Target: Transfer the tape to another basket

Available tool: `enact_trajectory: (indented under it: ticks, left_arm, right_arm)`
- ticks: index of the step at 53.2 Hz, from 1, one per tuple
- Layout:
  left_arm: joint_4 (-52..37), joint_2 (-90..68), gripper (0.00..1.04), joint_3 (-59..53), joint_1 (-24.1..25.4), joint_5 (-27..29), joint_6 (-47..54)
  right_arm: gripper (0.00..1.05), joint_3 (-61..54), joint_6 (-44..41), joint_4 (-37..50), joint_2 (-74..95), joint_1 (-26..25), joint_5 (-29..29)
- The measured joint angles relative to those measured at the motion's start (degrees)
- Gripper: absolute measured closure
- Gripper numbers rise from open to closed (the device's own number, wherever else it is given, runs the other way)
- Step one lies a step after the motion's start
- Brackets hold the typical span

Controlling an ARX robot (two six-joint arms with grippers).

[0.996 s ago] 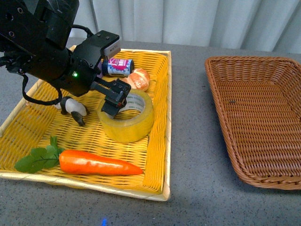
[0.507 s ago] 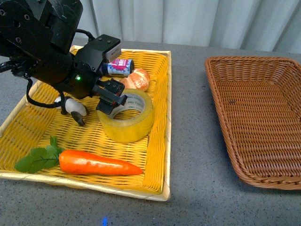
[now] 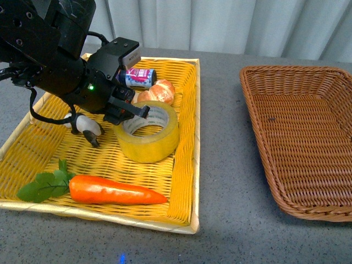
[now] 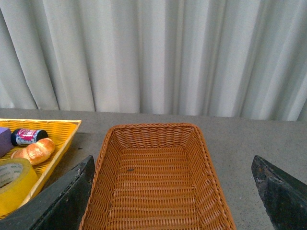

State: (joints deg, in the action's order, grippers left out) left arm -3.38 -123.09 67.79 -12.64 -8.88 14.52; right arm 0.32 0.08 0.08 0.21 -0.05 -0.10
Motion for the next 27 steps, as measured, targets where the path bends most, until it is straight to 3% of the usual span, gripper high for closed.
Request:
enact_trajectory:
  ticks: [10, 27]
  left_arm:
    - [0.9, 4.52, 0.89, 0.02, 0.39, -3.67, 3.76]
    - [5.64, 12.44, 0.9, 3.63, -2.82, -7.23, 26.36]
  right_arm:
    - [0.09, 0.0, 0.0, 0.0, 0.0, 0.0, 0.0]
    - [0.09, 0.0, 0.0, 0.0, 0.0, 0.0, 0.0]
